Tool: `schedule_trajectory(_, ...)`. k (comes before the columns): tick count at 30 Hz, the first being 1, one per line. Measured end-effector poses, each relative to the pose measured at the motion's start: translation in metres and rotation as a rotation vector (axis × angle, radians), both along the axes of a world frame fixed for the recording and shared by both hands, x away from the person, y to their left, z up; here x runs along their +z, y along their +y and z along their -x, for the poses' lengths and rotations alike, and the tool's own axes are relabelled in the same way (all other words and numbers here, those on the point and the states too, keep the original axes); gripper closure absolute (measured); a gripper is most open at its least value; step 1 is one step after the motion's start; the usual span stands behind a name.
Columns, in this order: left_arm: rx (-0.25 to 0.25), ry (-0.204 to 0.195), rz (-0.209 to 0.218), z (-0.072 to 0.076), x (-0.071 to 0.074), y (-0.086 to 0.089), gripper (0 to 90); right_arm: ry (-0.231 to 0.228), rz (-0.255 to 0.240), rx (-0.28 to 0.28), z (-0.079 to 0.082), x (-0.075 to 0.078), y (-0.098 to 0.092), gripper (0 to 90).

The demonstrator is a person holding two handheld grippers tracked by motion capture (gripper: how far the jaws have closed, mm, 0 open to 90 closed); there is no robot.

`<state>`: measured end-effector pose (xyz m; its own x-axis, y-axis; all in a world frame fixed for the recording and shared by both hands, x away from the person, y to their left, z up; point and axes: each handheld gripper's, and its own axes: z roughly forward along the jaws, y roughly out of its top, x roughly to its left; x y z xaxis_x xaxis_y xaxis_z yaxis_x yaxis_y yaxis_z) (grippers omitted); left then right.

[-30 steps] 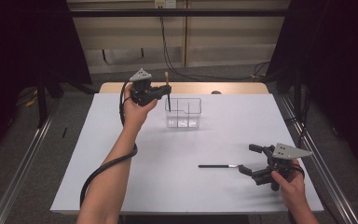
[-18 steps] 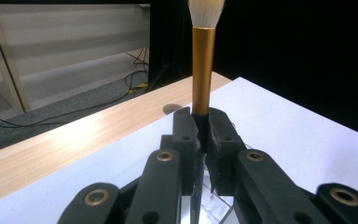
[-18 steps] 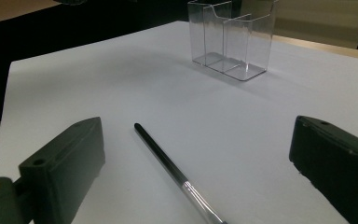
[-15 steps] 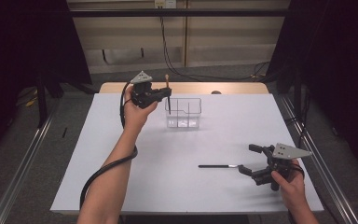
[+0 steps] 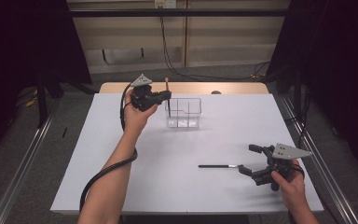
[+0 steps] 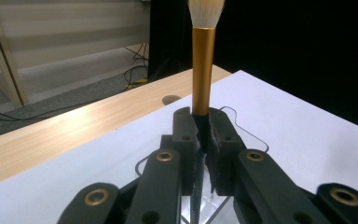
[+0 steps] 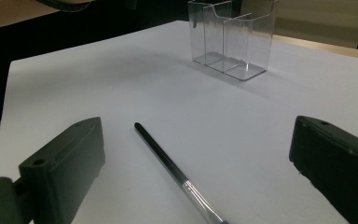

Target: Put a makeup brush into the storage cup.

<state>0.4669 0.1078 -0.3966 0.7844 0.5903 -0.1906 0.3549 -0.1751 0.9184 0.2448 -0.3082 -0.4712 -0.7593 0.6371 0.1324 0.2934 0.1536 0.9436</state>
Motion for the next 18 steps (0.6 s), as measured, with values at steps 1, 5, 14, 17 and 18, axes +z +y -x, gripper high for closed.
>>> schedule_trajectory(1,0.002,-0.001,0.001,0.000,-0.001,0.000,83.2,0.000,-0.001,0.000,0.000,0.000,0.000,2.9)
schedule_trajectory(5,-0.033,0.029,0.042,0.001,-0.002,0.002,77.5,0.001,0.001,0.002,0.000,0.000,0.000,2.9)
schedule_trajectory(14,-0.052,0.003,0.069,0.011,-0.007,0.013,42.5,0.002,0.005,0.002,0.001,0.000,0.001,2.9)
schedule_trajectory(17,-0.053,-0.011,0.056,0.016,-0.008,0.015,33.1,0.001,0.007,0.003,0.001,0.000,0.002,2.9)
schedule_trajectory(18,-0.052,-0.010,0.061,0.018,-0.008,0.016,29.5,0.002,0.005,0.005,0.000,0.000,0.003,2.9)
